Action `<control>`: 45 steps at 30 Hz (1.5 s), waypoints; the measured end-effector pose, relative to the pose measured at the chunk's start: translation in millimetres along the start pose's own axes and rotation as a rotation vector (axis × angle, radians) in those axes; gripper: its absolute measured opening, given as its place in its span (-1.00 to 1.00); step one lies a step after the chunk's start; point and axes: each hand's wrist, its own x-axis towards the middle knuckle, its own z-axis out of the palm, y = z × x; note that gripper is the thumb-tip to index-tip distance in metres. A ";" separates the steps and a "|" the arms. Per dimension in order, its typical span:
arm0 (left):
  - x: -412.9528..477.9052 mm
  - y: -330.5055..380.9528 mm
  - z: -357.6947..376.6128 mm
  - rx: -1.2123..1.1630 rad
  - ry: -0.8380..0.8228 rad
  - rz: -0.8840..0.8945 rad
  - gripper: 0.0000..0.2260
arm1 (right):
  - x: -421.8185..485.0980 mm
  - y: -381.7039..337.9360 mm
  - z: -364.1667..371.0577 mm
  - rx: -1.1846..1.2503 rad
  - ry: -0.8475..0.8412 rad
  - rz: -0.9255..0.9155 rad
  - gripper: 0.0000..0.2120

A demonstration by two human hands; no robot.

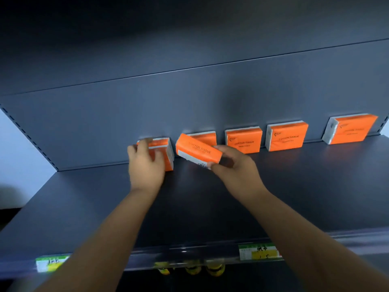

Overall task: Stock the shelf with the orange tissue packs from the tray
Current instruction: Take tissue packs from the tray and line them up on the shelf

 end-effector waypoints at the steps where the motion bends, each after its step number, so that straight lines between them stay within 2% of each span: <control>1: -5.0 17.6 1.8 -0.197 -0.005 -0.128 -0.74 | 0.8 0.3 -0.2 -0.012 -0.014 -0.042 -0.60; 3: -11.7 46.1 5.8 -0.569 -0.106 -0.424 -0.65 | 5.8 4.5 -0.7 -0.051 -0.006 -0.141 -0.54; 5: -15.5 57.8 11.5 -0.755 -0.195 -0.558 -0.72 | 12.3 9.7 -2.0 -0.075 0.028 -0.225 -0.51; 7: -21.4 57.4 19.0 -0.831 -0.215 -0.546 -0.88 | 18.3 14.3 -4.1 -0.040 0.082 -0.246 -0.48; 9: -29.1 53.7 23.7 -0.847 -0.207 -0.478 -0.96 | 22.1 14.9 -7.3 0.019 0.103 -0.228 -0.48; 12: -38.9 49.4 30.0 -0.899 -0.229 -0.421 -0.87 | 25.1 14.1 -12.7 0.176 0.095 -0.089 -0.50; 16: -41.0 48.9 40.4 -0.878 -0.215 -0.377 -0.78 | 26.8 11.1 -15.6 0.268 0.086 0.064 -0.43; 19: -41.1 49.7 48.8 -0.751 -0.188 -0.287 -0.71 | 30.3 12.8 -16.1 0.233 0.121 0.125 -0.43; 22: -41.2 49.9 57.2 -0.643 -0.161 -0.236 -0.60 | 31.5 14.2 -16.0 0.217 0.122 0.165 -0.53; 24: -39.3 49.2 63.5 -0.627 -0.132 -0.273 -0.56 | 29.4 12.6 -16.3 0.244 0.066 0.176 -0.63; 30: -31.0 50.0 68.9 -0.722 -0.083 -0.482 -0.73 | 39.3 17.2 -10.9 0.165 -0.104 0.209 -0.63; 36: -28.8 42.3 74.5 -0.701 -0.143 -0.624 -0.81 | 44.3 23.3 -6.7 0.136 -0.118 0.263 -0.70; 41: -26.0 42.8 74.8 -0.698 -0.167 -0.606 -0.82 | 42.9 20.9 -10.3 0.068 -0.191 0.255 -0.68; 44: -30.3 46.3 72.0 -0.593 -0.152 -0.572 -0.79 | 38.3 20.5 -14.7 0.054 -0.158 0.300 -0.78; 45: -31.1 47.3 70.1 -0.563 -0.140 -0.579 -0.76 | 36.6 20.2 -16.6 0.031 -0.139 0.313 -0.73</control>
